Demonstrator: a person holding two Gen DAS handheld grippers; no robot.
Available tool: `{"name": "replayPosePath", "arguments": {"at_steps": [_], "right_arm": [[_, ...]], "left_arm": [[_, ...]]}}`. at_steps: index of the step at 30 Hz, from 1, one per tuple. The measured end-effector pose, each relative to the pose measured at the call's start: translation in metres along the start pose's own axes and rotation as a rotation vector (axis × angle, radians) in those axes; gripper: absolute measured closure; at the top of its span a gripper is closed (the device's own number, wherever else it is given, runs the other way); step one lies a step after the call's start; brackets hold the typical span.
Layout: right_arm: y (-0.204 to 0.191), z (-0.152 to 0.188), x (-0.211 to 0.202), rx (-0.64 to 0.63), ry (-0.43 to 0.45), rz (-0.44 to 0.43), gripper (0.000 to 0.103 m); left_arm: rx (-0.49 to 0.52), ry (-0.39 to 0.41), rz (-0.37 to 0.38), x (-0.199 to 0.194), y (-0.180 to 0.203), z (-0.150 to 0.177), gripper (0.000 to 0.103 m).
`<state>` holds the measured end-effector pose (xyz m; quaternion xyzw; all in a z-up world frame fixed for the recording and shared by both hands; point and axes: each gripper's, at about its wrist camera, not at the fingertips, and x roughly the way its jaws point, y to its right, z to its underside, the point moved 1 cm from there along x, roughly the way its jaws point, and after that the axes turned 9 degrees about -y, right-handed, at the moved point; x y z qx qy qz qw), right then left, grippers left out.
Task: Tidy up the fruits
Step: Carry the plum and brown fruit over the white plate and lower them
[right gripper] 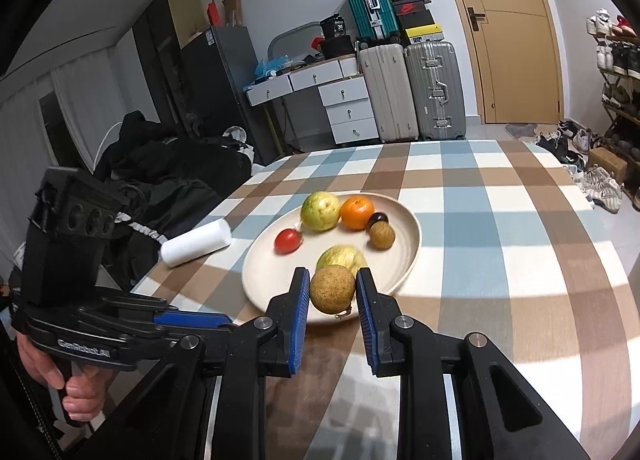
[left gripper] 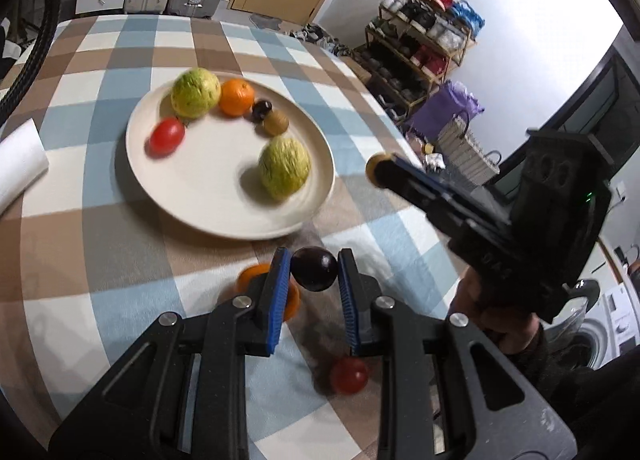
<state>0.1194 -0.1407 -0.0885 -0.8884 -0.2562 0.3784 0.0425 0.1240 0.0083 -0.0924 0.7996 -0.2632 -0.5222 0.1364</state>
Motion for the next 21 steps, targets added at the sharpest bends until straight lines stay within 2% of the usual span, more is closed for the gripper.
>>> {"name": "replayPosePath", "arguments": {"at_steps": [5, 9, 15, 21], "right_arm": [[0.009, -0.013, 0.013, 0.005, -0.014, -0.014, 0.079], [0.020, -0.028, 0.027, 0.032, -0.033, -0.028, 0.079], [0.039, -0.047, 0.054, 0.075, -0.075, -0.016, 0.079], [0.049, -0.051, 0.080, 0.077, -0.131, 0.005, 0.079]], "left_arm": [[-0.014, 0.065, -0.043, -0.007, -0.012, -0.034, 0.081], [-0.024, 0.094, -0.070, 0.002, -0.022, -0.069, 0.081], [-0.030, 0.059, -0.070, 0.041, -0.032, -0.114, 0.081], [-0.029, 0.022, -0.072, 0.077, -0.037, -0.131, 0.081]]}}
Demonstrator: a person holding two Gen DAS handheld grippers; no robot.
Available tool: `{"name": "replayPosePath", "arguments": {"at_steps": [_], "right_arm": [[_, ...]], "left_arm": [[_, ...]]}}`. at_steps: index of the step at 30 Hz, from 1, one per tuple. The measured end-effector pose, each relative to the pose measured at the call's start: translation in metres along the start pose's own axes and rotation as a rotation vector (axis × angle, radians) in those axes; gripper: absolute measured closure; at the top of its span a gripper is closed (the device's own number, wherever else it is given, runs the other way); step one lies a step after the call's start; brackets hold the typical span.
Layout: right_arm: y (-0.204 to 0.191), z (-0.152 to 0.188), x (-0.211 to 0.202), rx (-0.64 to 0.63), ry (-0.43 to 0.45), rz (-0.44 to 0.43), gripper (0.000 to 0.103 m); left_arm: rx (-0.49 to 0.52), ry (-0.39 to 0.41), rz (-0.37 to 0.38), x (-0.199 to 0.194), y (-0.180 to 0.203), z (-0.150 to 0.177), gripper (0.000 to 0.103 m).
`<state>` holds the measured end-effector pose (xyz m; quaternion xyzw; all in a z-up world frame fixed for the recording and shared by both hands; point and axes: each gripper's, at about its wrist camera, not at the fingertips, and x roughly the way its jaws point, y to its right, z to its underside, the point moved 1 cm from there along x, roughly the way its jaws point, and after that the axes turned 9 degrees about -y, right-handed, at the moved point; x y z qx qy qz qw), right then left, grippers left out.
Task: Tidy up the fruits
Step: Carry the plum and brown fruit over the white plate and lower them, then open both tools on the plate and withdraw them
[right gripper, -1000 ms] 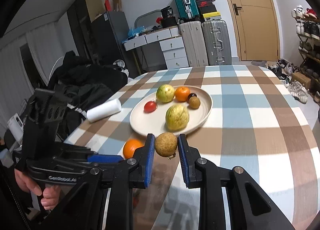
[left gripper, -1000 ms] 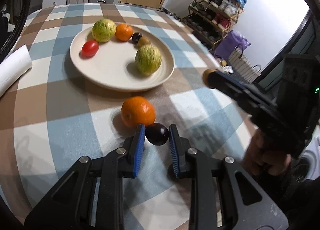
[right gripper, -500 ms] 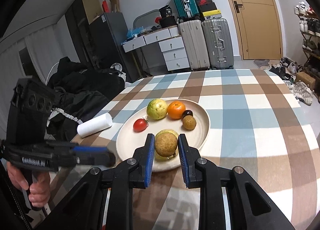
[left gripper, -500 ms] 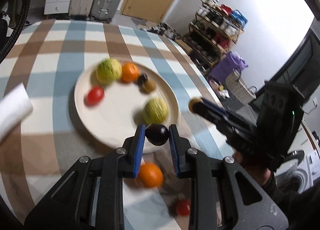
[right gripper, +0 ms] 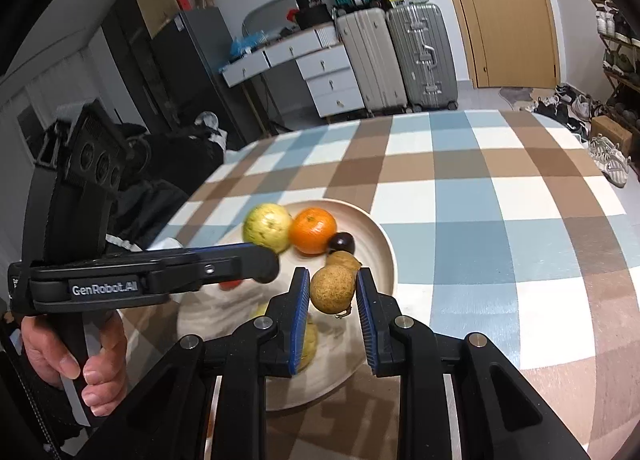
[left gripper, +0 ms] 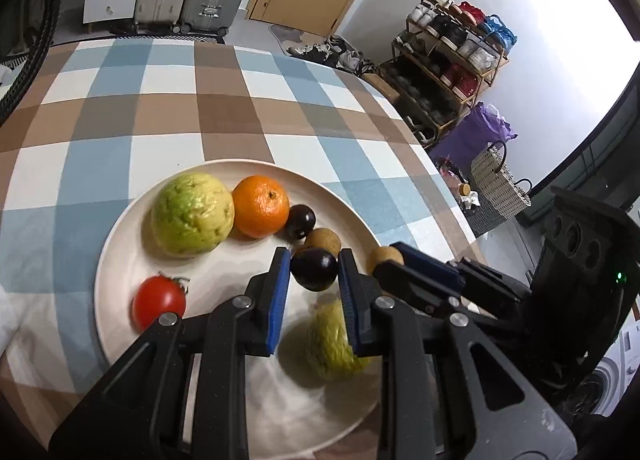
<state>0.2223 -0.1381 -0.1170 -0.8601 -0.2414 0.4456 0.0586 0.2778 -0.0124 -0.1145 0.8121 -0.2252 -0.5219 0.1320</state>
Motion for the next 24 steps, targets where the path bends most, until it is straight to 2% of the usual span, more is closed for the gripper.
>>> {"name": "replayPosePath", "arguments": {"at_steps": [13, 24], "right_arm": [[0.009, -0.002, 0.013, 0.020, -0.028, 0.009, 0.079], [0.005, -0.003, 0.013, 0.013, -0.021, 0.017, 0.077]], "left_arm": [[0.001, -0.033, -0.024, 0.031, -0.005, -0.010, 0.081], [-0.019, -0.035, -0.031, 0.029, -0.008, -0.008, 0.081]]}}
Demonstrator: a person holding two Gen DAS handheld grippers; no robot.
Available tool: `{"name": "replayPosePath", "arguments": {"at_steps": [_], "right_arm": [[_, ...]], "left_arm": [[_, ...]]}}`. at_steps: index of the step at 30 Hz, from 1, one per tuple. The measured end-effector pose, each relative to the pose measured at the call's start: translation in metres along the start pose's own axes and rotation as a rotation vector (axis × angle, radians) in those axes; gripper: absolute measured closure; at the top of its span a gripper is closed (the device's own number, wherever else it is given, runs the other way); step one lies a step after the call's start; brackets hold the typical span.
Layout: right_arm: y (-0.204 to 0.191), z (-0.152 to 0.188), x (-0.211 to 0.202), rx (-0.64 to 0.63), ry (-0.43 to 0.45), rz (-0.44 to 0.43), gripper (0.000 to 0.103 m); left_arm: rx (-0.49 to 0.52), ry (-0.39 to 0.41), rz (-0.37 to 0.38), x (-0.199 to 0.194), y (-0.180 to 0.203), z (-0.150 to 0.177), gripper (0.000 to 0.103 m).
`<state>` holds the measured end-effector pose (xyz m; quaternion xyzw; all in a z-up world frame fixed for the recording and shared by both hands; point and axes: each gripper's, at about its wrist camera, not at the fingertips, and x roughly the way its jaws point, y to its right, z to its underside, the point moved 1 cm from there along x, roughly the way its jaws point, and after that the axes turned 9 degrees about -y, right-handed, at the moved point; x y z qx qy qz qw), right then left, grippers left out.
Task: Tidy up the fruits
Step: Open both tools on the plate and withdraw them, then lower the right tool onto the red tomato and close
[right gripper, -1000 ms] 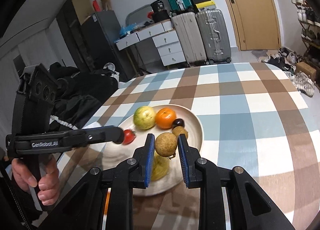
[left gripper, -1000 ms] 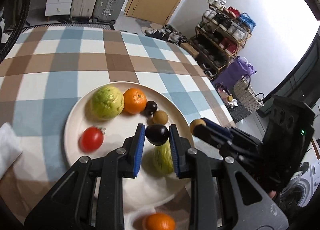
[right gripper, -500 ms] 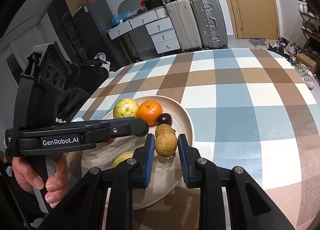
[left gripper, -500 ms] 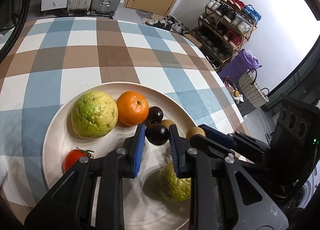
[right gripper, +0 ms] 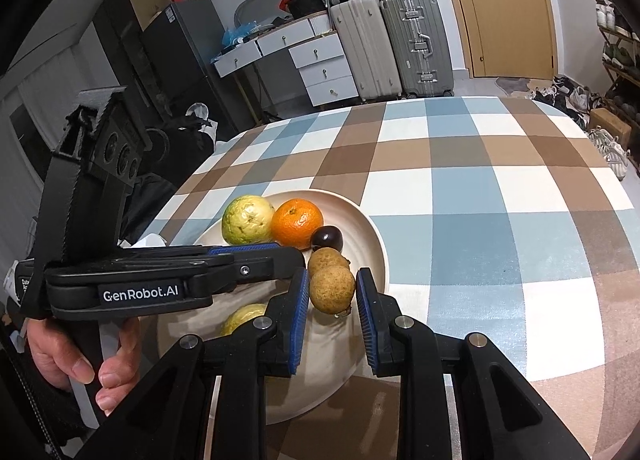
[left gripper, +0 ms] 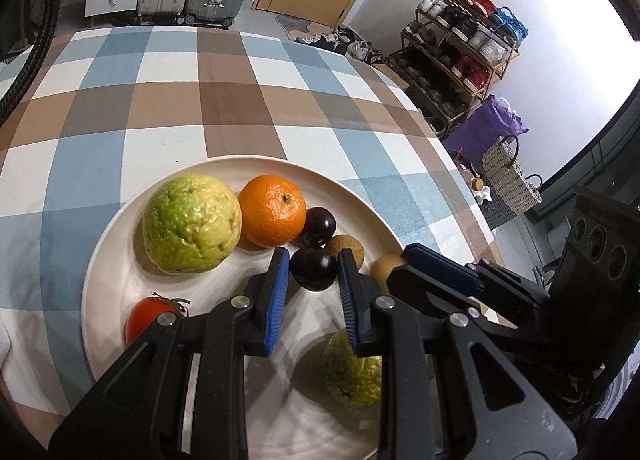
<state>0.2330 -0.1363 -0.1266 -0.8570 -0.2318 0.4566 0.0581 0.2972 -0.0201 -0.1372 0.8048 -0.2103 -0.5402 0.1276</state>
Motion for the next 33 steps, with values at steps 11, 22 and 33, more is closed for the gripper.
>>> {"name": "replayPosePath", "arguments": {"at_steps": [11, 22, 33], "right_arm": [[-0.012, 0.010, -0.038, -0.024, 0.084, 0.011, 0.057], [-0.033, 0.065, -0.113, -0.015, 0.181, 0.038, 0.034], [-0.083, 0.128, -0.157, -0.110, 0.238, -0.007, 0.015]], "left_arm": [[0.001, 0.013, -0.058, -0.031, 0.007, 0.019, 0.068], [0.069, 0.112, -0.179, -0.093, 0.047, 0.081, 0.035], [0.030, 0.162, -0.262, -0.132, 0.045, 0.150, 0.019]]}}
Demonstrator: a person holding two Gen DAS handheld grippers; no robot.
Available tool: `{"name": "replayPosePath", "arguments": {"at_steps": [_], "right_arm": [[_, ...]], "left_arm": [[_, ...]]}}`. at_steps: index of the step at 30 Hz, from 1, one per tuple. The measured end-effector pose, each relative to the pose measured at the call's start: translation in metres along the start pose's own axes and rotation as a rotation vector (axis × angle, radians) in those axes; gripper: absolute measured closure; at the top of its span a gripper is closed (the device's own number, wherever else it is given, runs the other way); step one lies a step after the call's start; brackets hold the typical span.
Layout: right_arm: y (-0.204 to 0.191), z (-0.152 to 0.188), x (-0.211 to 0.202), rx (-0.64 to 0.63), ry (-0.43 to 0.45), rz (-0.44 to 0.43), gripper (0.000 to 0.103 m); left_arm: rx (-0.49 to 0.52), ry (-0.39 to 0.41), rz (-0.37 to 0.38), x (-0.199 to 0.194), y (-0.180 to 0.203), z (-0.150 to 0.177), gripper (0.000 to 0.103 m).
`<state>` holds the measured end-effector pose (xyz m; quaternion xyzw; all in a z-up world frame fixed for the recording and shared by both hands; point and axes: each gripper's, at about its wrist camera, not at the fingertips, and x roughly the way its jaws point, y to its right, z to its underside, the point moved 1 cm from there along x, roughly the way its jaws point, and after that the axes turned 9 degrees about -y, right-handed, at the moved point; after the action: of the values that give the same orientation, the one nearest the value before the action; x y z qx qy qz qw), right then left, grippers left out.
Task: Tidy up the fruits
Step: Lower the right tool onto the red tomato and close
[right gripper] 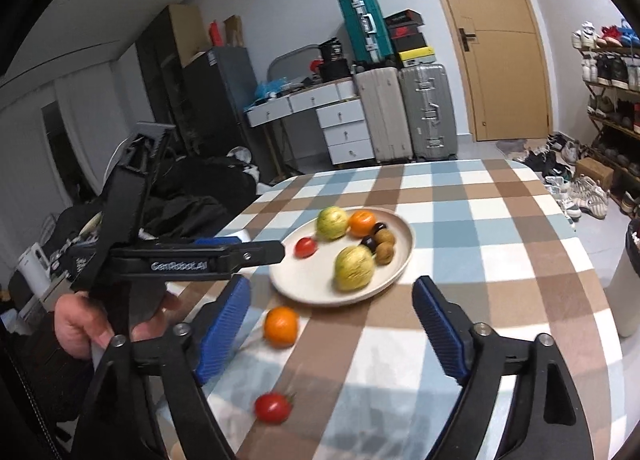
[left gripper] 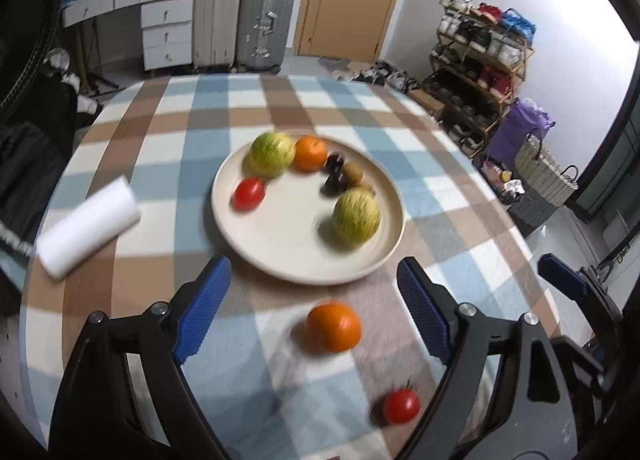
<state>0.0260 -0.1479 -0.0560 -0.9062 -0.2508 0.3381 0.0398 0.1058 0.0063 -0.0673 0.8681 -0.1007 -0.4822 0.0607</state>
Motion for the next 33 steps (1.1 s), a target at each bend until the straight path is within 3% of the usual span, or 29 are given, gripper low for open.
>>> {"name": "replayPosePath", "arguments": {"at_steps": [8, 15, 30, 33], "right_arm": [[-0.025, 0.036, -0.003, -0.021, -0.052, -0.002, 0.008], [-0.029, 0.059, 0.019, -0.002, -0.126, -0.019, 0.007], [-0.037, 0.076, 0.055, 0.005, -0.198, -0.062, 0.007], [-0.038, 0.075, 0.058, 0.000, -0.200, -0.061, 0.014]], "left_arm": [[-0.031, -0.010, -0.034, -0.008, -0.017, 0.043, 0.012], [-0.066, -0.024, -0.053, -0.007, -0.033, 0.068, 0.004], [-0.095, -0.071, -0.058, 0.008, -0.049, 0.080, 0.002], [-0.103, -0.079, -0.058, 0.011, -0.051, 0.079, 0.002]]}}
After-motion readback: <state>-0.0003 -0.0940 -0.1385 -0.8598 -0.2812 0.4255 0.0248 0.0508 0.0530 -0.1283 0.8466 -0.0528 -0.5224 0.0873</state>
